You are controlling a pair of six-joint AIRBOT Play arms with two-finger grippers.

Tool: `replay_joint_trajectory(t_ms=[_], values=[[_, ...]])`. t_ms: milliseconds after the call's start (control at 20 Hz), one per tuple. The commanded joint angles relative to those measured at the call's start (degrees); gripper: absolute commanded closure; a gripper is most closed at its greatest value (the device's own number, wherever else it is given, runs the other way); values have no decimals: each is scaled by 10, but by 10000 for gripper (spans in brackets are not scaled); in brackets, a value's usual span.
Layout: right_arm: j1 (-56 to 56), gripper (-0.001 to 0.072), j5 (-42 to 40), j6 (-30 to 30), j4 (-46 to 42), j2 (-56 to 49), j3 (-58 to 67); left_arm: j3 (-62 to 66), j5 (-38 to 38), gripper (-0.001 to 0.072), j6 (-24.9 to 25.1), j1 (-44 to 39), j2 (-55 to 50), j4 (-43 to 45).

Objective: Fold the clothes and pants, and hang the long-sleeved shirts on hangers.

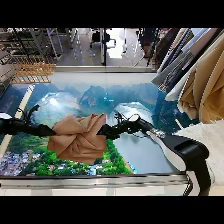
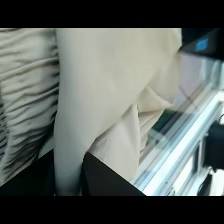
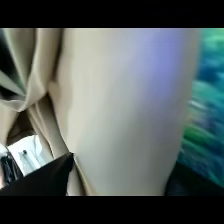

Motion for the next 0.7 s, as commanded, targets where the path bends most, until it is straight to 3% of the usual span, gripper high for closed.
replay_joint_trajectory(t_ms=[0, 50, 150, 200, 300, 500, 650], values=[[33, 196, -5, -12, 8, -42, 47, 1, -6, 547, 4, 27, -2, -41], [44, 225, -5, -10, 8, -56, 76, 1, -10, 547, 4, 31, -2, -48], [62, 429, -28, -5, 7, -80, 124, 1, -13, 547, 4, 33, -2, -50], [70, 656, -50, -5, 4, -83, 137, 1, -13, 547, 4, 33, -2, -52], [72, 689, -44, 2, -22, -72, 148, 1, -13, 547, 4, 36, -1, -76], [53, 691, 8, 82, -202, 41, 148, 1, -44, 547, 3, 57, 24, -197], [-8, 692, 40, 127, -226, 146, 149, 1, -47, 547, -23, 64, 73, -228]])
